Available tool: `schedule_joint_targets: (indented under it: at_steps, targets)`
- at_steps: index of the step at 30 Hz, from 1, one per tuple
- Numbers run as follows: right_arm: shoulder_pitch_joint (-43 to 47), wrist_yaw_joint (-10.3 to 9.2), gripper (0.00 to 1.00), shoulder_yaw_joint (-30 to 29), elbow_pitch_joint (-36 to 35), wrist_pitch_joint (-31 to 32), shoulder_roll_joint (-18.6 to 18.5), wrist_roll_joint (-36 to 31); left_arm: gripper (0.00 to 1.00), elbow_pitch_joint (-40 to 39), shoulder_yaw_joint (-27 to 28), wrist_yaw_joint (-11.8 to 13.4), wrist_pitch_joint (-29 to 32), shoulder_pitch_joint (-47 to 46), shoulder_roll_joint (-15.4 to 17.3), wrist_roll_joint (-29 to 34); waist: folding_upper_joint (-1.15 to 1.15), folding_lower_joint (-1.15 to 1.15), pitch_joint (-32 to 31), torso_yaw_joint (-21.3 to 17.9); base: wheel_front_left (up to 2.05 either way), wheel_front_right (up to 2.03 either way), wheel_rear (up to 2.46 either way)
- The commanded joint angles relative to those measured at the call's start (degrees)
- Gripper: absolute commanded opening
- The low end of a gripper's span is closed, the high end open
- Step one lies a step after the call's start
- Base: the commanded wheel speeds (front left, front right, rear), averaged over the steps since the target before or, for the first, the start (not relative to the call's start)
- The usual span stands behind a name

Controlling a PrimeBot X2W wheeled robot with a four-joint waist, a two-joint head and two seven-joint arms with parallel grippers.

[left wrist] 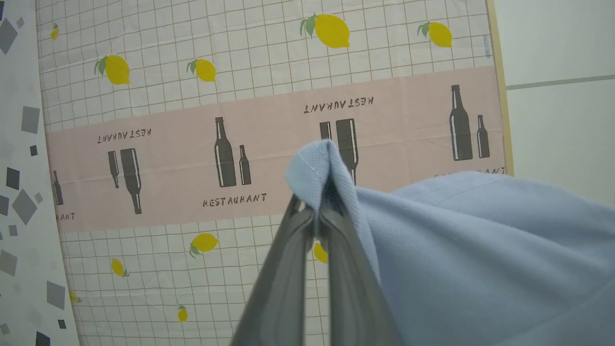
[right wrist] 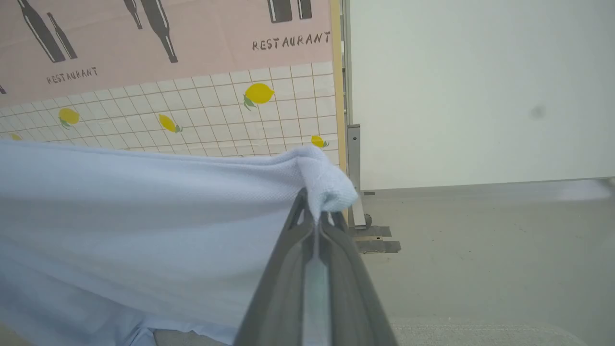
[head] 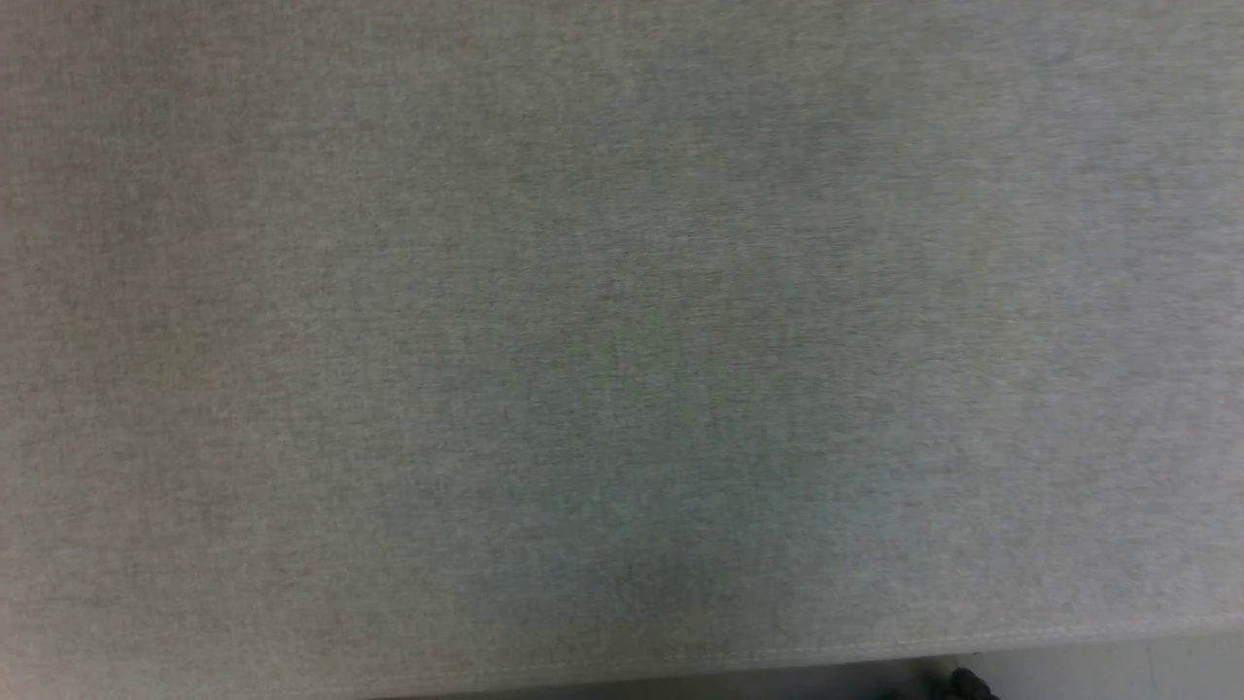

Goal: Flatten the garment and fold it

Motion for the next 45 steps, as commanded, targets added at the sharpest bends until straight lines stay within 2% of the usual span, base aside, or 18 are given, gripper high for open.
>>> schedule_joint_targets:
  at_steps: [1,8,11,19,26,30,35,40,45]
  targets:
    - [2.3,-0.09,0.0,0.7,0.4,-0.7,-0.9,0.8,0.0,0.8,0.5,-0.2,-0.9,1.7,-0.2,-0.7,0.0,-0.02,0.7,1.9,0.0,0.0,0.0]
    - [13.9,-0.09,0.0,5.4,1.4,-3.7,-4.1,8.1,0.0,3.8,-0.1,-3.1,-3.5,11.2,-2.8,-2.4,0.0,-0.02,-3.8,4.6,0.0,0.0,0.0]
    - [20.8,-0.09,0.0,8.1,0.7,-5.2,-5.0,12.1,0.0,1.2,2.0,-3.7,-3.6,17.3,-3.9,-3.7,0.0,-0.02,-7.2,5.5,0.0,0.0,0.0]
    - [46.0,-0.09,0.0,14.1,-3.0,-11.0,-6.5,22.1,0.0,-9.0,6.4,-7.6,-3.6,47.0,-6.6,-4.7,0.0,-0.02,-20.5,7.2,0.0,0.0,0.0]
    - [67.1,-0.09,0.0,15.6,-5.3,-14.4,-6.8,26.5,0.0,-11.7,6.1,-9.8,-3.1,74.1,-7.2,-7.1,0.0,-0.02,-30.5,7.5,0.0,0.0,0.0]
    - [76.0,-0.09,0.0,13.9,-6.8,-16.6,-6.6,27.2,0.0,-13.2,5.2,-10.2,0.5,85.3,-7.8,-9.6,0.0,-0.02,-34.1,7.8,0.0,0.0,0.0]
    - [85.0,-0.09,0.0,11.5,-9.1,-17.5,-5.9,26.4,0.0,-15.2,5.4,-9.0,5.8,96.6,-8.7,-13.5,0.0,-0.02,-36.7,7.6,0.0,0.0,0.0]
    - [93.5,-0.09,0.0,9.9,-12.2,-14.1,-5.3,25.6,0.0,-17.3,5.7,-8.4,10.6,105.2,-9.1,-17.1,0.0,-0.02,-37.7,7.4,0.0,0.0,0.0]
    - [100.3,-0.09,0.0,7.6,-15.8,-9.8,-3.9,25.1,0.0,-19.8,6.9,-7.0,12.1,110.1,-9.2,-19.3,0.0,-0.02,-38.2,7.0,0.0,0.0,0.0]
